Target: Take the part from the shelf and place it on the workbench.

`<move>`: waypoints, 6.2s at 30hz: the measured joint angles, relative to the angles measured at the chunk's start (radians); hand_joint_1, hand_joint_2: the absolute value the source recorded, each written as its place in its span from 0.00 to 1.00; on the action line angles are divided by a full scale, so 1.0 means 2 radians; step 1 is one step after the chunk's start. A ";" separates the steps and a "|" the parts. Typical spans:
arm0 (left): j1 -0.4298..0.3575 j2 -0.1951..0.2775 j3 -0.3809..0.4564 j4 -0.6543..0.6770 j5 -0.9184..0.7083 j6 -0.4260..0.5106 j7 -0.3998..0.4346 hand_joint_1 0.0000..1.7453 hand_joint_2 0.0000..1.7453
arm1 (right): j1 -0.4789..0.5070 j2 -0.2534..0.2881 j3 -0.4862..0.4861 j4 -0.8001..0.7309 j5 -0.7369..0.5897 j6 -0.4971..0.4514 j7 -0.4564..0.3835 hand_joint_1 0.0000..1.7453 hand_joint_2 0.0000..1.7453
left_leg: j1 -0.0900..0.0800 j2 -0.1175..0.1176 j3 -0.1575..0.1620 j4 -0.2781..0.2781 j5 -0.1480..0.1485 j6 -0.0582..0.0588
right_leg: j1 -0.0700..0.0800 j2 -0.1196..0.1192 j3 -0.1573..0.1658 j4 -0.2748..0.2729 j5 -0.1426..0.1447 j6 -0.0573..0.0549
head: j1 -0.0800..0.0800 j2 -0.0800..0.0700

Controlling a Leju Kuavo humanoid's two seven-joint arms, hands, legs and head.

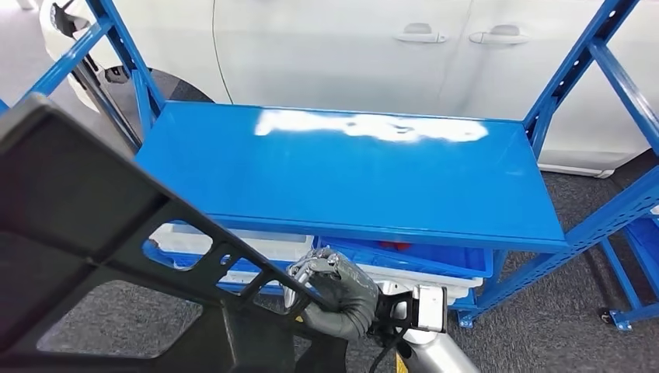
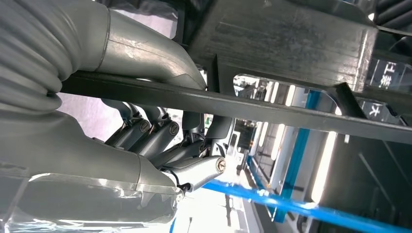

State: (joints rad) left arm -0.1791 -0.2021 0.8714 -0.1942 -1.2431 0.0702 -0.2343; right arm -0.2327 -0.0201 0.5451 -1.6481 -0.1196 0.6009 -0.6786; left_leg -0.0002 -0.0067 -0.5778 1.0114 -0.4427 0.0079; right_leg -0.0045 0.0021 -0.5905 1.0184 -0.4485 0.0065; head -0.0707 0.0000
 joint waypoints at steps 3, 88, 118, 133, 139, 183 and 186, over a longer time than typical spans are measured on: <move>0.000 0.000 0.002 0.000 0.004 -0.001 0.002 0.00 0.00 | 0.001 0.000 -0.003 0.001 0.002 -0.003 0.001 1.00 1.00 | 0.001 0.000 -0.002 0.008 -0.007 -0.008 | -0.002 0.000 0.000 -0.003 0.002 -0.008 | 0.000 0.000; -0.007 -0.001 0.012 0.000 -0.001 -0.032 0.025 0.00 0.00 | 0.060 0.010 -0.063 0.004 0.028 0.014 0.001 1.00 1.00 | 0.003 0.002 -0.007 0.005 0.003 0.011 | -0.004 -0.002 -0.015 0.066 -0.033 0.011 | 0.000 0.000; -0.005 0.004 0.012 0.000 0.008 -0.030 0.028 0.00 0.00 | 0.045 0.016 -0.064 0.020 0.025 0.025 -0.006 1.00 1.00 | 0.005 0.002 -0.014 0.003 0.011 0.008 | -0.004 -0.003 -0.024 0.089 -0.044 0.013 | 0.000 0.000; -0.002 0.005 0.012 0.000 0.008 -0.030 0.026 0.00 0.00 | 0.040 0.017 -0.064 0.024 0.024 0.032 -0.006 1.00 1.00 | 0.005 0.002 -0.027 0.097 -0.051 -0.018 | -0.002 -0.005 -0.015 0.001 0.015 -0.013 | 0.000 0.000; -0.002 0.006 0.012 0.000 0.008 -0.031 0.024 0.00 0.00 | 0.040 0.020 -0.064 0.024 0.024 0.031 -0.006 1.00 1.00 | 0.001 0.001 0.026 -0.001 -0.021 -0.001 | -0.001 -0.004 -0.021 0.002 0.028 0.003 | 0.000 0.000; -0.003 0.007 0.012 0.000 0.004 -0.023 0.023 0.00 0.00 | 0.043 0.019 -0.069 0.031 0.013 0.033 -0.008 1.00 1.00 | 0.001 0.005 0.004 -0.002 0.000 -0.001 | -0.001 -0.002 0.016 0.000 -0.011 0.002 | 0.000 0.000; -0.003 0.007 0.012 0.000 0.004 -0.023 0.022 0.00 0.00 | 0.042 0.020 -0.071 0.032 0.011 0.034 -0.008 1.00 1.00 | 0.002 0.004 0.001 0.001 -0.001 -0.009 | -0.002 -0.003 0.014 -0.002 -0.006 -0.007 | 0.000 0.000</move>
State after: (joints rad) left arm -0.1849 -0.1873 0.8957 -0.1942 -1.2356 0.0238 -0.1894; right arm -0.1480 0.0191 0.4037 -1.5850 -0.0971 0.6683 -0.6947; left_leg 0.0038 0.0023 -0.5759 1.0140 -0.4456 -0.0109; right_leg -0.0091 -0.0031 -0.5630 1.0137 -0.4596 -0.0080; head -0.0706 0.0000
